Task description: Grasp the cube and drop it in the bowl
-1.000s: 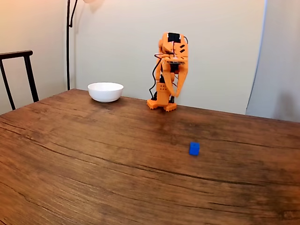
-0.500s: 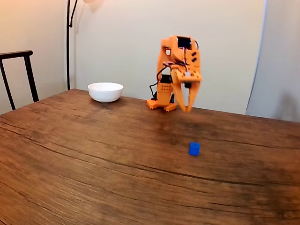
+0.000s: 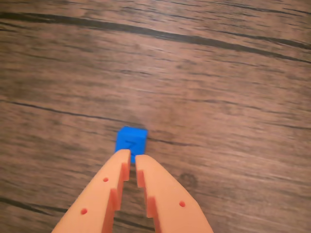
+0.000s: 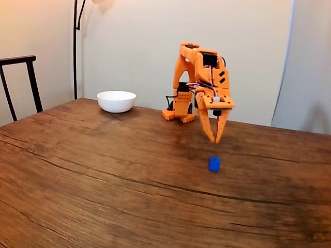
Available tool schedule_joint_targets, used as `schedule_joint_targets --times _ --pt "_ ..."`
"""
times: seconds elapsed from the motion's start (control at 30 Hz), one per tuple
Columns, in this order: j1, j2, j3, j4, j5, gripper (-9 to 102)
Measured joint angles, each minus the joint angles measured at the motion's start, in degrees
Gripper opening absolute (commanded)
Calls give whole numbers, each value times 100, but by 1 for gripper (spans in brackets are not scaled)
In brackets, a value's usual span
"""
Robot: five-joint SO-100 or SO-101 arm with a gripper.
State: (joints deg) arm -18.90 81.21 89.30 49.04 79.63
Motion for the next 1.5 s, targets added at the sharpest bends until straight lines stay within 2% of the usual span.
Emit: schedule_joint_targets --times 0.37,0.57,0.7,1.07,1.5 --pt "-246 -255 -9 0 -492 2" --pt "-255 -439 -26 -18 -545 29" --pt "-255 -519 -26 -18 -562 38" --pt "-404 -536 -26 -18 -747 45" --pt "-475 -923 -62 -149 -879 47"
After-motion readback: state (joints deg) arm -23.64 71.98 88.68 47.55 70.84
